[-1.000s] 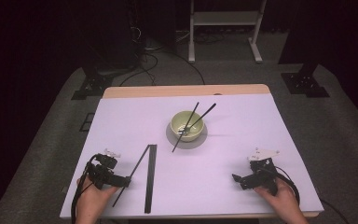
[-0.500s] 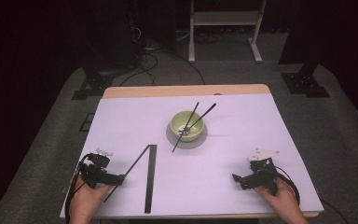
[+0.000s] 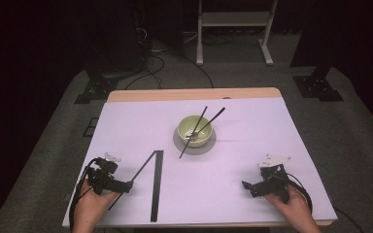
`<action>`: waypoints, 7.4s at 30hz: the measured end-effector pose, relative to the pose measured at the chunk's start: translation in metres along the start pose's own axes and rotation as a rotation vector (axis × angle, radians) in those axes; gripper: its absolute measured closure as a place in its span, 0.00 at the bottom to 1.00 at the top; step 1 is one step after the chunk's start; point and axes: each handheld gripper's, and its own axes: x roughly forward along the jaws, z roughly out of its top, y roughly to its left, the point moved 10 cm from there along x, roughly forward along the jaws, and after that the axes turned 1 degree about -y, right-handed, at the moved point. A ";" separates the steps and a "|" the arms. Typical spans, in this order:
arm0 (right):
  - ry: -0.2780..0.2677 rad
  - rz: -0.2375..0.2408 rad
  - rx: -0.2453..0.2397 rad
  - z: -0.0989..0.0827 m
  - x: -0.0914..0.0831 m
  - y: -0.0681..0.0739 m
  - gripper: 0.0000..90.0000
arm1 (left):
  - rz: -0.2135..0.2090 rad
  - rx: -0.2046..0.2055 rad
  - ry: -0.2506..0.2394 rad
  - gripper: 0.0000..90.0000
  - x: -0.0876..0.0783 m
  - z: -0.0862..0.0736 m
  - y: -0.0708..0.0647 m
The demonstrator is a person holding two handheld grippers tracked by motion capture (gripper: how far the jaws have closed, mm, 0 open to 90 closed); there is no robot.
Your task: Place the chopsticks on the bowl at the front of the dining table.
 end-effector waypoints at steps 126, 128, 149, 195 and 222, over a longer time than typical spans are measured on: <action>0.000 0.000 0.000 0.000 0.000 0.000 0.00 | -0.132 0.170 0.089 0.95 0.030 0.062 -0.030; 0.000 0.001 0.000 0.000 0.000 0.000 0.00 | -0.140 0.156 0.091 0.95 0.030 0.062 -0.030; 0.000 0.000 0.000 0.000 0.000 0.000 0.00 | -0.139 0.057 0.033 0.95 0.013 0.071 -0.020; 0.000 0.000 0.001 0.000 0.000 0.000 0.00 | -0.185 0.051 -0.076 0.95 -0.024 0.129 -0.040; 0.000 0.000 0.002 0.000 0.000 0.000 0.00 | -0.229 0.048 -0.085 0.95 -0.016 0.170 -0.058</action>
